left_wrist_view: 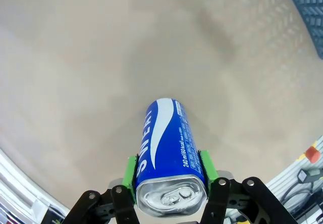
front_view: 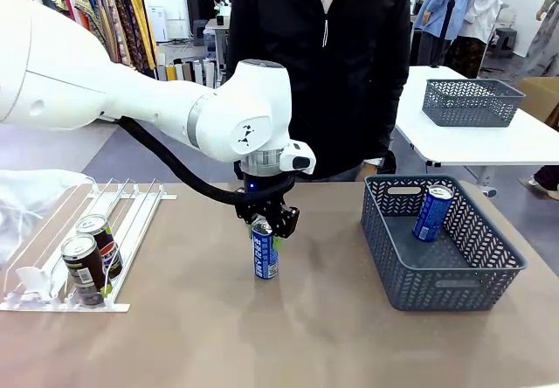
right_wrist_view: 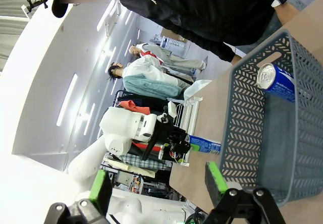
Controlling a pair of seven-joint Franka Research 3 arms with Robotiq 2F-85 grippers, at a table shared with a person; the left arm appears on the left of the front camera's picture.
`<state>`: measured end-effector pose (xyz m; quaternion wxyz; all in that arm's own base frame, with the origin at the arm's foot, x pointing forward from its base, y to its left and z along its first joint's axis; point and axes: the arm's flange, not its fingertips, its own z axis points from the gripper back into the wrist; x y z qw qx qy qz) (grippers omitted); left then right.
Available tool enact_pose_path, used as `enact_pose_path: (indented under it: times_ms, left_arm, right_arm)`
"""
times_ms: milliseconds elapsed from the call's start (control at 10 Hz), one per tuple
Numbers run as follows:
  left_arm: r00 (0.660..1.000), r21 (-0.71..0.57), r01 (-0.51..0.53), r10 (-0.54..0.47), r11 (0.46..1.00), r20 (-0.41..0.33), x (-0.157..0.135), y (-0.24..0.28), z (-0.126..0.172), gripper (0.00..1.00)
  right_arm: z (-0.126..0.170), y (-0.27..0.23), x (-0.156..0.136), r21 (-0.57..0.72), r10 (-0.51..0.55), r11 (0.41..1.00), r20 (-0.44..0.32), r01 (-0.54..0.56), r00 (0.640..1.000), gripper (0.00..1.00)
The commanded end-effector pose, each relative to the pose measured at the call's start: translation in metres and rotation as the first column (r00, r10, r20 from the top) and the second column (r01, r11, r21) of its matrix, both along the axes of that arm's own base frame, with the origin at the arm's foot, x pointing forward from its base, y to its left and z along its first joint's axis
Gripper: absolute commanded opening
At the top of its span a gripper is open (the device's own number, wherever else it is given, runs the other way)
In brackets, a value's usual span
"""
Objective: Retrieve and store the cans from the dispenser.
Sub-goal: Pick up the last remaining can from one row of the Automatic Can Dispenser and place it in the middle of the table.
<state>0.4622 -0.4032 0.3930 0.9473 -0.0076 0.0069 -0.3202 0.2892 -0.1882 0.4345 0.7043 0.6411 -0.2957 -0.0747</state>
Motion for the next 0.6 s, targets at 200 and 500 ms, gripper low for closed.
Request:
enact_pose_path:
  times_ms: [200,500]
  left_arm:
    - [1.000,0.021,-0.010,0.011,1.000,-0.018,-0.001,0.000,0.005,0.46]
    - [0.997,-0.041,-0.032,0.034,0.999,0.065,-0.010,0.013,0.043,1.00]
  right_arm:
    - [0.004,0.000,0.000,0.002,0.004,1.000,0.005,-0.004,1.000,1.00]
    - [0.004,0.000,0.000,0.002,0.004,1.000,0.005,-0.004,1.000,1.00]
